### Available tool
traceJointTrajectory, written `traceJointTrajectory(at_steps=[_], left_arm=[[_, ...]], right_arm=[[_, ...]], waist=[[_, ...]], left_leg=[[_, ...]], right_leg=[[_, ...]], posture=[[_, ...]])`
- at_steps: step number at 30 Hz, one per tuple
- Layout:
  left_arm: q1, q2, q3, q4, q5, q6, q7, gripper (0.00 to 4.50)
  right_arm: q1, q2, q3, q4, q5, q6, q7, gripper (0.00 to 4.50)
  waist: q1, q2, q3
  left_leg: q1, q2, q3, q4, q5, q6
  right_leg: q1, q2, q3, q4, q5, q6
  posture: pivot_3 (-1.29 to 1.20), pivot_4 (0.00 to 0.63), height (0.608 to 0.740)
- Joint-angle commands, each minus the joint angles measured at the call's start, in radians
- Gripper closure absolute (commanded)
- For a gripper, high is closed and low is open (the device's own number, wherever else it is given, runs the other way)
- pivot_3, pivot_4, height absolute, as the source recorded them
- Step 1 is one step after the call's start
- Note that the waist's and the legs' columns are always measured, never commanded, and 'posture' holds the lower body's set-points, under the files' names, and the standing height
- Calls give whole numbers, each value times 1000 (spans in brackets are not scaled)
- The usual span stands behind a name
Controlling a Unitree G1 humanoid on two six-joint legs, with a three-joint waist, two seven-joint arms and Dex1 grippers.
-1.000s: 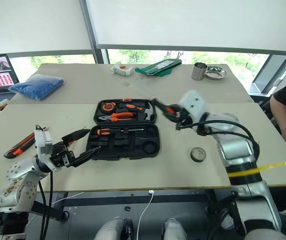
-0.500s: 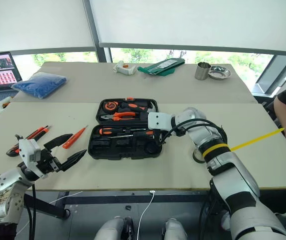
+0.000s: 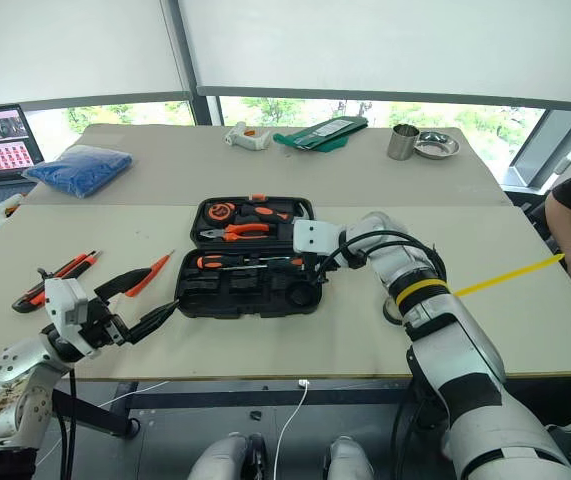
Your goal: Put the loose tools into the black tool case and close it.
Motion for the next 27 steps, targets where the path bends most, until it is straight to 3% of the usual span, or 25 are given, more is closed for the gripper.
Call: traceJointTrajectory(at_steps=[1,2,8,11,17,27], left_arm=[[-13,4,5,-38,-19,-3,2,0],[-12,3,6,-38,-20,-3,3,0],[-7,6,5,-52,-45,36,1,0],[-15,3,6,-49,-43,38,8,0],[-27,3,-2,-38,-30,36,13,0],[-18,27,-3,-37,-11,49,18,0]], right_arm=[[-29,0,-37,-1,1,-141,-55,1973],[-39,-10,-44,-5,7,-165,-37,1595],[-61,-17,-142,-48,145,-82,102,1595],[-38,35,-213,-81,234,20,98,2349],[23,153,-228,-29,220,87,-42,4411],[50,243,-151,107,109,138,-155,4476]], waist=[[-1,0,0],[-1,0,0],[-1,0,0],[-3,0,0],[-4,0,0],[-5,0,0]], left_leg=[[0,0,0,0,0,0],[0,0,0,0,0,0],[0,0,2,-2,1,-1],[0,0,2,-2,1,-1],[1,1,2,-2,2,-3],[1,1,2,-2,2,-3]], right_leg=[[0,0,0,0,0,0],[0,0,0,0,0,0],[1,0,1,2,0,-1],[2,0,1,2,0,-1],[0,0,0,7,-2,-4],[0,1,0,8,-2,-4]], posture=[[0,150,740],[0,150,740],[0,150,740],[0,150,740],[0,150,740],[0,150,740]])
